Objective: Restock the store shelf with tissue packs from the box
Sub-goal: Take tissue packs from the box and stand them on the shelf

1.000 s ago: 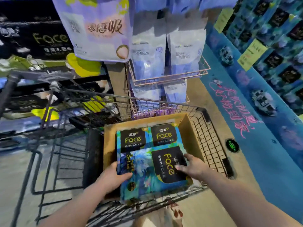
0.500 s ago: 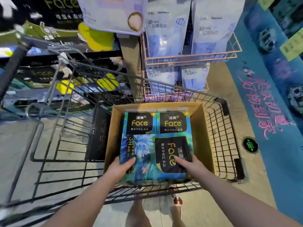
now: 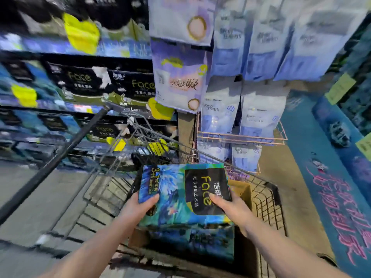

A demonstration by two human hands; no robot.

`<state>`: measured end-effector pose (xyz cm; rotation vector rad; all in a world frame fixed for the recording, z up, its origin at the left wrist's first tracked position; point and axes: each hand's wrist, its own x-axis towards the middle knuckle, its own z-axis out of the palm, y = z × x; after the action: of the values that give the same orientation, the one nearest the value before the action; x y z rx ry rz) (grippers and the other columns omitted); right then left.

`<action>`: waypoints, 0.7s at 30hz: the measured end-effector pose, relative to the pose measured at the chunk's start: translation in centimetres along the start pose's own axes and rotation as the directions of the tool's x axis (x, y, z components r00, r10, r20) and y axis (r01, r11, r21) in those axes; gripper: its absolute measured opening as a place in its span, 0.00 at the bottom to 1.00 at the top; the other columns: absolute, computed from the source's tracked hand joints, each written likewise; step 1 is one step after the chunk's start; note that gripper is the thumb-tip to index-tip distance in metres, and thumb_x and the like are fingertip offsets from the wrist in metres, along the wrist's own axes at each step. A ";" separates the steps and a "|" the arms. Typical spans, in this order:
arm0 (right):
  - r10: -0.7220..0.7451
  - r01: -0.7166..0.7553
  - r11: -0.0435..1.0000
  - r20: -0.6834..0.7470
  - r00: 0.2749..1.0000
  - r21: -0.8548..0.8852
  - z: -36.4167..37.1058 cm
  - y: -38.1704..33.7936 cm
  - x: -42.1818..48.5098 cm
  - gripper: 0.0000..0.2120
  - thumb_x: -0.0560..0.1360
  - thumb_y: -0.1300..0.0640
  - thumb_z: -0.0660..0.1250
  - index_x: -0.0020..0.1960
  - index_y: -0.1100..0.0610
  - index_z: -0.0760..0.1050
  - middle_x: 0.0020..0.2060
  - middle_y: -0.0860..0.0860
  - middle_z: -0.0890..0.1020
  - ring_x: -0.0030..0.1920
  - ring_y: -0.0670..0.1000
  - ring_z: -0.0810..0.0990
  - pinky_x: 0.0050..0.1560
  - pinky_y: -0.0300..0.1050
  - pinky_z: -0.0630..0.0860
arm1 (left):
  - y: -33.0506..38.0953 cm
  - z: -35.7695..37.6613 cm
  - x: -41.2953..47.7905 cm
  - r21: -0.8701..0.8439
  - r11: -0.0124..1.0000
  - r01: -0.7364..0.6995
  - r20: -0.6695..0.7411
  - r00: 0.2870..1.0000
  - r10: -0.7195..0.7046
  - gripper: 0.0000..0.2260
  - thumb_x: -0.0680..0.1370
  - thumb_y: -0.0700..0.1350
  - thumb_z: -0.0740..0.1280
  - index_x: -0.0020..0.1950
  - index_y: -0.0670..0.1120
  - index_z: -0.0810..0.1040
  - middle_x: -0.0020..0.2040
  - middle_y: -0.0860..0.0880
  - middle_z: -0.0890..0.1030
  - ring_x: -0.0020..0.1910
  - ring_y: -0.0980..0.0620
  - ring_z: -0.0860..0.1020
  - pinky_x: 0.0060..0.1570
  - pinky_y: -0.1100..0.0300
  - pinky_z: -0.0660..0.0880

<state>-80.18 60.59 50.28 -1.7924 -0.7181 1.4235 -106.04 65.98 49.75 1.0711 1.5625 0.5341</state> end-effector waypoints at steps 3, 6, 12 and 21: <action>-0.120 0.122 0.992 0.054 0.991 -0.029 0.7 -3.6 -0.8 0.22 0.72 0.60 0.72 0.63 0.61 0.71 0.52 0.55 0.80 0.33 0.40 0.81 0.31 0.27 0.74 | 2.1 -1.9 -2.0 -0.009 0.997 -0.071 -0.081 0.994 0.070 0.06 0.75 0.48 0.70 0.47 0.51 0.74 0.38 0.56 0.78 0.38 0.57 0.77 0.38 0.63 0.75; -0.241 0.251 0.967 0.144 0.960 -0.053 1.9 -7.1 -1.7 0.28 0.68 0.50 0.76 0.63 0.56 0.72 0.55 0.53 0.82 0.43 0.46 0.81 0.36 0.36 0.77 | 4.5 -4.3 -5.0 -0.047 0.985 -0.164 -0.141 0.978 0.156 0.17 0.67 0.61 0.74 0.45 0.53 0.76 0.38 0.56 0.81 0.36 0.56 0.79 0.39 0.65 0.78; -0.433 0.478 0.869 0.269 0.860 -0.128 5.3 -13.0 -4.0 0.29 0.64 0.42 0.75 0.62 0.48 0.73 0.53 0.48 0.83 0.50 0.49 0.82 0.55 0.49 0.78 | 6.2 -9.7 -10.0 -0.120 0.949 -0.291 -0.365 0.902 0.231 0.19 0.62 0.61 0.74 0.46 0.52 0.78 0.44 0.53 0.84 0.45 0.49 0.82 0.57 0.49 0.77; -0.498 0.616 0.785 0.527 0.689 -0.063 13.3 -16.5 -8.5 0.30 0.69 0.45 0.73 0.68 0.50 0.68 0.56 0.48 0.80 0.55 0.49 0.79 0.57 0.43 0.72 | 3.9 -15.4 -18.5 -0.154 0.912 -0.380 -0.638 0.743 0.202 0.12 0.68 0.55 0.74 0.46 0.54 0.76 0.47 0.52 0.83 0.43 0.51 0.82 0.52 0.51 0.78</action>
<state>-94.89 66.07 66.88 -1.1779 -1.6156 1.3832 -119.55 55.29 67.02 0.9790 1.7980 1.3981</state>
